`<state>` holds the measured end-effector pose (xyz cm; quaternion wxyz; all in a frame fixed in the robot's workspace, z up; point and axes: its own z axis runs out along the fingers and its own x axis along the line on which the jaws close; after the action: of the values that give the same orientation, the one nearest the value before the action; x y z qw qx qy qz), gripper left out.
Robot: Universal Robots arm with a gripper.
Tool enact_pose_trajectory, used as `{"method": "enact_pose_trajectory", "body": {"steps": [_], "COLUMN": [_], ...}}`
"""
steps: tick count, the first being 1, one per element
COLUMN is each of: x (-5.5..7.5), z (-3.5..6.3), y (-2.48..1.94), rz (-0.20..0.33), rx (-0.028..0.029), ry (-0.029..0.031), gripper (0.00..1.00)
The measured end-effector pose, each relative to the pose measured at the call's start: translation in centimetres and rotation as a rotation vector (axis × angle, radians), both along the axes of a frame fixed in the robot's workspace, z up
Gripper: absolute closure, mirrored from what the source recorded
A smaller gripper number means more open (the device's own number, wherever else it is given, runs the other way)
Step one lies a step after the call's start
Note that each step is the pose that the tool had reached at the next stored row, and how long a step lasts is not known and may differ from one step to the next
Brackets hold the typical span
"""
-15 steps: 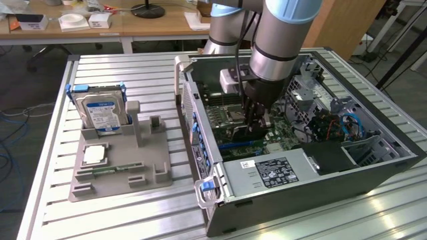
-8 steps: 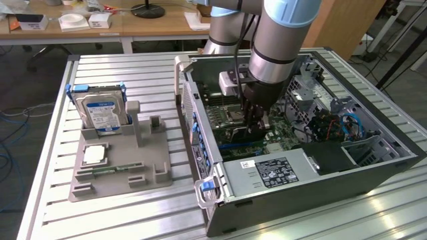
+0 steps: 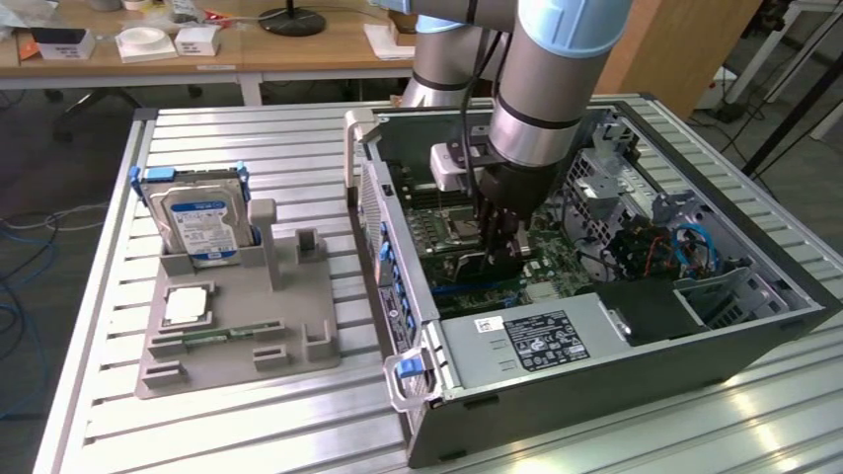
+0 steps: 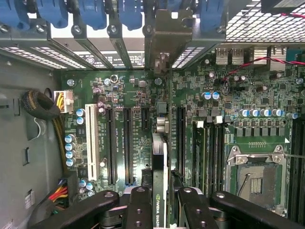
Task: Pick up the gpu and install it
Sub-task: 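Insert the gpu into the slot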
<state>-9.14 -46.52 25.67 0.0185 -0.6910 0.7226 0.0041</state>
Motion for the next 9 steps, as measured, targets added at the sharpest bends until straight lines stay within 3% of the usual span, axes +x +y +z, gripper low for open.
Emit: {"method": "enact_pose_trajectory", "body": {"steps": [9], "x": [0.00], "z": [-0.02], "y": [0.00], "rz": [0.001], "rx": [0.0006], "ry": [-0.0001], "gripper": [0.74]}}
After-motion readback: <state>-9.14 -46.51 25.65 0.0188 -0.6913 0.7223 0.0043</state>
